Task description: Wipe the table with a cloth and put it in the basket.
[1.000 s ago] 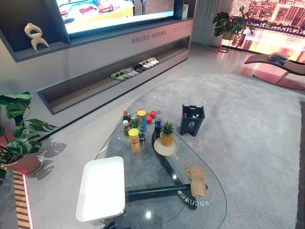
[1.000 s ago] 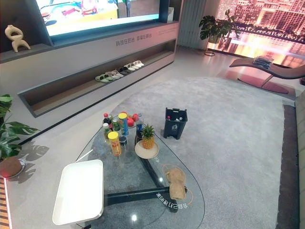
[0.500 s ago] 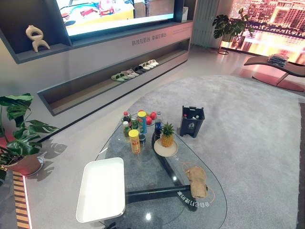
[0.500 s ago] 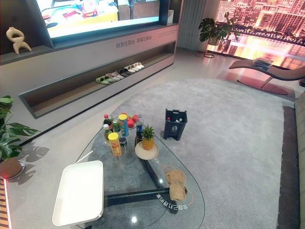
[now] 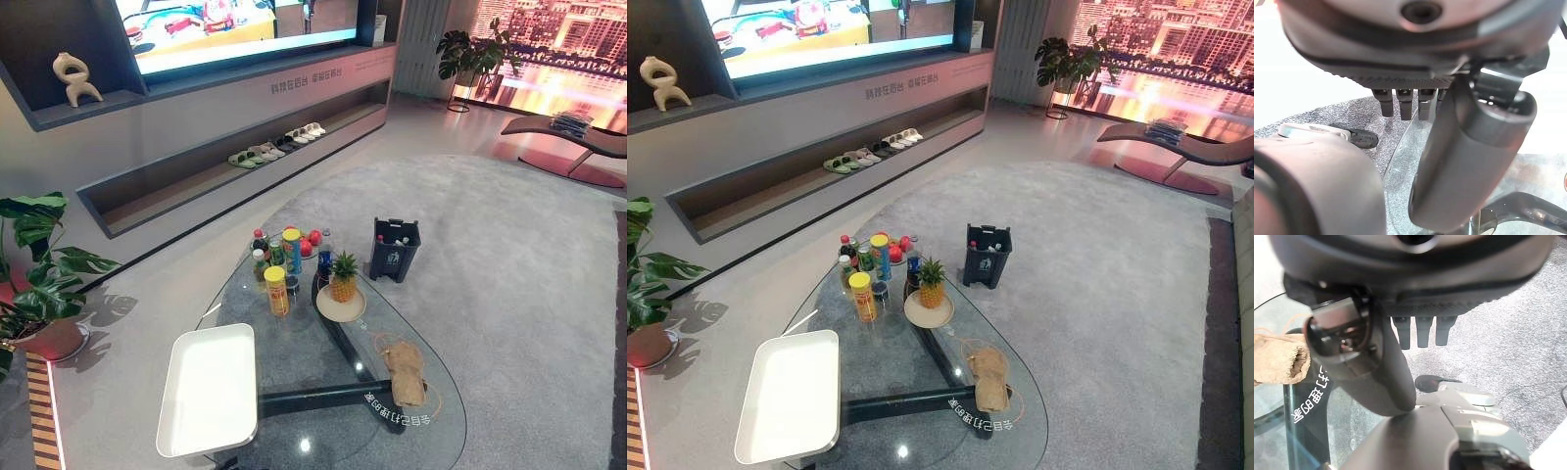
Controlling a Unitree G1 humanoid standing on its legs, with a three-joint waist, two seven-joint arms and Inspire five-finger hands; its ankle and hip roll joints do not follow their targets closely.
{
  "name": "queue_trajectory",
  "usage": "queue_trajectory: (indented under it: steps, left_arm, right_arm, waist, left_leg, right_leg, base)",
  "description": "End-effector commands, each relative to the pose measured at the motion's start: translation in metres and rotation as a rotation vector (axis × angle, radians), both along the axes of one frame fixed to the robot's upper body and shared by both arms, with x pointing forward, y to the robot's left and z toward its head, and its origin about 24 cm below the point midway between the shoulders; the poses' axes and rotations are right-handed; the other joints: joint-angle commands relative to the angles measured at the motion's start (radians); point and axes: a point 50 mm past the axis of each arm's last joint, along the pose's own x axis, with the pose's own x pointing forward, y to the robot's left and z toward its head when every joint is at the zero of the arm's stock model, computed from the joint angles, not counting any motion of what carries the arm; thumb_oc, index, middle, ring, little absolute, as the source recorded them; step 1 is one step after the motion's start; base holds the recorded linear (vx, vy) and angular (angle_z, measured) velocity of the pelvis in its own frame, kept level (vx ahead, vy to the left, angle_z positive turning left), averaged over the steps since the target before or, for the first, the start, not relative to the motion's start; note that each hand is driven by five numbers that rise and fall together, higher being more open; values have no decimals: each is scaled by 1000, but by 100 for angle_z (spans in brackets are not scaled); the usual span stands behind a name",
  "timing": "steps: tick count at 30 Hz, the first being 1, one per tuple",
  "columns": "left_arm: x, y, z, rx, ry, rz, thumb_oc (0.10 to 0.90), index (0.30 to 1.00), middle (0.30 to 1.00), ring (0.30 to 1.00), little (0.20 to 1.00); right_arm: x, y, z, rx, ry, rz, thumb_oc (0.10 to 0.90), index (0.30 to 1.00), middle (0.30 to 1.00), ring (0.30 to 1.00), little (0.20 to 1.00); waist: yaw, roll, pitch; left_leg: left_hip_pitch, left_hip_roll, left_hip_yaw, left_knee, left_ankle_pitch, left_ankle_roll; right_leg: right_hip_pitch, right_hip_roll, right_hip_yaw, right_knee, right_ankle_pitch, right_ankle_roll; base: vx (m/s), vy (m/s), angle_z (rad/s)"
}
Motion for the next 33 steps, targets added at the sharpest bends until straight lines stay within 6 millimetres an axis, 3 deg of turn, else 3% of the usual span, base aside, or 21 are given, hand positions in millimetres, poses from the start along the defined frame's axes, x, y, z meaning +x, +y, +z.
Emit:
queue_trajectory:
  steps: [1,12,17,21,28,33]
  left_arm:
    - [19,-21,-1,-25,-16,-57,800,900,900,900,900]
    - [15,-10,0,8,-24,-44,800,900,900,900,900]
    - [20,-9,3,49,-66,-41,800,900,900,900,900]
    - [46,-10,10,56,-155,-27,800,900,900,900,900]
    - [71,-15,18,51,-249,-27,800,900,900,900,900]
    - [88,-18,24,40,-322,-19,800,900,900,900,900]
  right_arm:
    - [36,11,4,-6,-139,6,800,900,900,900,900]
    - [100,-15,39,-278,-483,-94,800,900,900,900,900]
    - [141,-18,76,-387,-720,-93,800,900,900,900,900]
    - [186,-17,126,-473,-966,-65,800,900,900,900,900]
    - [227,-16,189,-581,-1234,-61,800,900,900,900,900]
    - [242,-11,216,-549,-1335,-114,800,900,900,900,900]
  waist:
    - [-9,-7,47]
    - [-15,-7,88]
    - [-23,-3,132]
    - [-31,6,222]
    - [-39,17,328]
    - [-42,19,378]
  left_leg:
    - [-1,16,52,5,10,14]
    - [-14,13,63,25,10,27]
    - [-71,7,56,61,7,32]
    - [-176,-6,44,116,11,29]
    - [-332,-27,30,226,15,27]
    - [-419,-36,23,295,7,26]
  right_leg:
    - [-17,-57,28,-1,64,52]
    - [-41,-53,48,16,67,48]
    - [-99,-47,59,64,53,40]
    - [-181,-48,66,92,55,30]
    - [-316,-53,61,178,48,17]
    - [-390,-55,63,222,45,10]
  base:
    - [59,-18,0]
    - [39,-24,-3]
    - [-36,-8,-4]
    - [-220,15,1]
    - [-138,34,4]
    - [-80,29,4]
